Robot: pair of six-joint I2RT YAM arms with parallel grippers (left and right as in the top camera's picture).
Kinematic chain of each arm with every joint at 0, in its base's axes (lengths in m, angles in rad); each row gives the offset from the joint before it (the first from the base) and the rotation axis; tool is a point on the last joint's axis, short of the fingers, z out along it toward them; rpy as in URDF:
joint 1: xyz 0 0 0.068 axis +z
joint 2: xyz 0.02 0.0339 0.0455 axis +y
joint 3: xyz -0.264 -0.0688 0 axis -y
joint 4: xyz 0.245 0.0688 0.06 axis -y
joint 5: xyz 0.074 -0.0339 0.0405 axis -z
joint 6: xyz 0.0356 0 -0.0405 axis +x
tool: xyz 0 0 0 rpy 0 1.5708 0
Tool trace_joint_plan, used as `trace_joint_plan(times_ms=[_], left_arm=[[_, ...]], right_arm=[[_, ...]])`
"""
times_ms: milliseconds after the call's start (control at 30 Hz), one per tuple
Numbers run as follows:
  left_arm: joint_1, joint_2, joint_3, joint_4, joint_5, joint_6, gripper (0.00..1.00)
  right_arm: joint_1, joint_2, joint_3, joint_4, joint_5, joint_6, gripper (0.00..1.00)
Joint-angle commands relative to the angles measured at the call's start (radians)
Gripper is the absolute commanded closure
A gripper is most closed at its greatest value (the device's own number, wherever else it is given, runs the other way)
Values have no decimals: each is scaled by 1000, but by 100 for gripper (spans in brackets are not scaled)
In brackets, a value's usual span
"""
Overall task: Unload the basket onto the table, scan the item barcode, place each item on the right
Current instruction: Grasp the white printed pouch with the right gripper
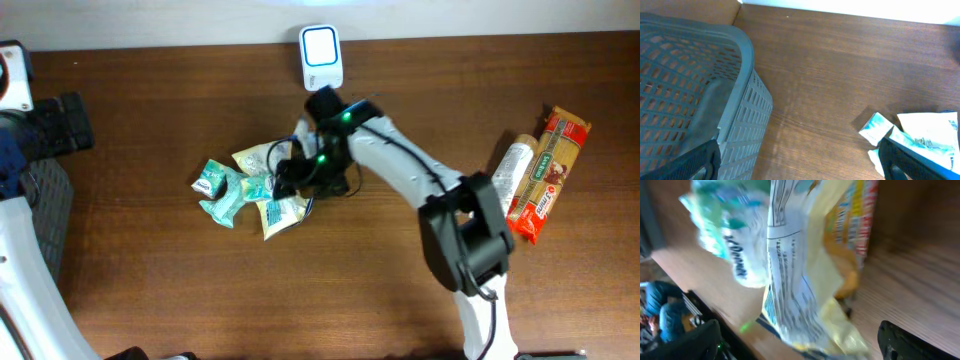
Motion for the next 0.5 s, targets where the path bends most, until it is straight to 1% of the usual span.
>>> trace_joint_plan(times_ms=[0, 100, 167, 200, 267, 300, 400, 433, 467], left_arm=[[6, 2, 2, 2, 10, 13, 1], [6, 2, 2, 2, 11, 13, 1], [6, 2, 2, 2, 11, 13, 1], [6, 2, 2, 2, 10, 13, 1], [6, 2, 2, 2, 11, 13, 1], [6, 2, 2, 2, 11, 13, 1], [6, 2, 2, 2, 10, 13, 1], [6, 2, 2, 2, 10, 13, 1], [6, 2, 2, 2, 10, 13, 1]], right_arm=[[32, 66, -13, 26, 51, 8, 1], [39, 100, -14, 62, 73, 8, 1], [40, 101, -14, 80, 79, 8, 16], [40, 101, -14, 88, 85, 8, 19], [40, 102, -17, 117, 89, 8, 18], [40, 103, -23, 134, 89, 8, 14], [42, 104, -57, 175, 83, 9, 14], [43, 104, -66, 180, 76, 10, 16], [46, 104, -66, 179, 76, 10, 27]])
